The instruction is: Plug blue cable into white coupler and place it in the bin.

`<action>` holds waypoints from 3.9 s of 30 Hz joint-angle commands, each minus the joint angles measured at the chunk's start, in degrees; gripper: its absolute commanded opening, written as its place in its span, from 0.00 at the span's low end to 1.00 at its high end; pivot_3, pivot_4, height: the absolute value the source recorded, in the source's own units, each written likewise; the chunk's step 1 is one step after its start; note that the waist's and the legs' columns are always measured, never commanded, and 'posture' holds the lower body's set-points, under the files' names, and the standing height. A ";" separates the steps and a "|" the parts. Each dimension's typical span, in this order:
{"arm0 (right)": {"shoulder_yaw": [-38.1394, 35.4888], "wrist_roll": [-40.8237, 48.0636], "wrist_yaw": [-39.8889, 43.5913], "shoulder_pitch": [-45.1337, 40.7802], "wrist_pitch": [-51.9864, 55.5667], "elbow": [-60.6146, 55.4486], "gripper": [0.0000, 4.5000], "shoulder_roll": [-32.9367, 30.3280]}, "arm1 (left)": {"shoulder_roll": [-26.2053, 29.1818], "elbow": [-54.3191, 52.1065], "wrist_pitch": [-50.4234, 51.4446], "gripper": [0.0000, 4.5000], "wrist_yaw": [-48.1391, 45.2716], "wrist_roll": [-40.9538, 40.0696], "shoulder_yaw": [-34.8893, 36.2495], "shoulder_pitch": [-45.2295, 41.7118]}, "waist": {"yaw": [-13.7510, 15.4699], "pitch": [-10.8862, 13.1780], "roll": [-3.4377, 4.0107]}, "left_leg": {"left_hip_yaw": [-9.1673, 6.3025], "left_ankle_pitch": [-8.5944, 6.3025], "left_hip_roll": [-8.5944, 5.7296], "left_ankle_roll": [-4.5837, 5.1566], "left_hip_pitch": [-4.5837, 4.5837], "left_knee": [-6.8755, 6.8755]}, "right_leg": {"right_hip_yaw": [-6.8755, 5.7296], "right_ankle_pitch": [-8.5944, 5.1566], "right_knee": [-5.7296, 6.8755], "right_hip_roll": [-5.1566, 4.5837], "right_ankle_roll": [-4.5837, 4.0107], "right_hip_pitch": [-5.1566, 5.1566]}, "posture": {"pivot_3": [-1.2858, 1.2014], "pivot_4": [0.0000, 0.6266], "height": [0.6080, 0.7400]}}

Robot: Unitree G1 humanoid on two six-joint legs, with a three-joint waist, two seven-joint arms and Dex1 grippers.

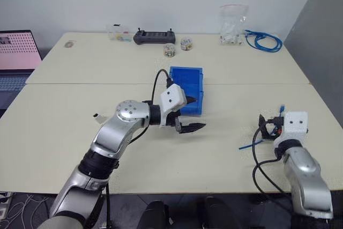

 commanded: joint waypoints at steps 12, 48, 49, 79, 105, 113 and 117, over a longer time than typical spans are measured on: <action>-4.25 1.77 1.04 -9.22 0.74 16.16 0.68 -4.33 | -2.79 -1.08 -0.10 1.00 -2.47 1.87 -1.13 -4.05 | -0.49 0.02 0.01 | 0.04 0.00 -0.06 0.02 -0.03 0.06 | 0.02 0.01 0.00 -0.01 0.03 0.01 | 0.52 0.24 1.00; 23.00 17.32 49.57 -11.72 3.98 -9.91 0.00 -27.82 | 17.53 -15.35 -2.80 1.00 -5.98 -2.88 15.47 29.75 | -0.75 0.41 -0.05 | -0.07 0.00 0.12 0.03 0.07 0.06 | -0.04 -0.17 -0.08 0.02 0.32 0.07 | 0.52 0.24 1.00; 25.97 15.94 50.15 -14.18 3.25 -8.10 0.00 -26.37 | 18.08 -14.88 -3.90 1.00 -5.83 -2.55 16.25 31.18 | -0.70 0.41 -0.06 | -0.10 0.00 0.12 0.03 0.05 0.06 | -0.05 -0.17 -0.09 0.02 0.32 0.05 | 0.52 0.24 1.00; 37.58 8.25 67.25 -34.80 -7.26 17.32 0.68 -8.39 | 18.34 -4.66 -19.78 1.00 -5.53 4.60 15.14 33.71 | 0.02 0.49 -0.06 | -0.14 -0.01 0.02 0.02 -0.09 0.04 | -0.14 0.03 0.01 -0.14 -0.03 -0.11 | 0.52 0.24 1.00; 20.66 24.33 47.60 -11.88 15.99 -16.49 0.74 -18.34 | 14.15 9.41 -31.84 0.49 -10.79 12.73 3.63 22.08 | 0.75 0.45 -0.01 | -0.12 -0.03 -0.01 0.02 -0.02 0.06 | -0.14 -0.13 -0.06 -0.14 0.24 0.03 | 0.52 0.24 1.00; 19.65 26.35 45.81 -11.69 14.83 -17.43 0.74 -17.18 | 15.26 9.65 -31.86 0.07 -11.04 13.79 2.50 21.83 | 0.78 0.41 0.03 | -0.13 -0.02 -0.01 0.03 0.06 0.07 | -0.15 -0.14 -0.06 -0.14 0.26 0.12 | 0.52 0.24 1.00; 20.96 23.33 45.55 -7.90 8.44 -20.10 0.74 -18.35 | 16.24 8.06 -28.74 0.05 -12.45 13.85 1.80 20.85 | 0.83 0.40 0.03 | -0.14 -0.03 0.00 0.03 0.08 0.06 | -0.16 -0.15 -0.06 -0.13 0.28 0.14 | 0.52 0.24 1.00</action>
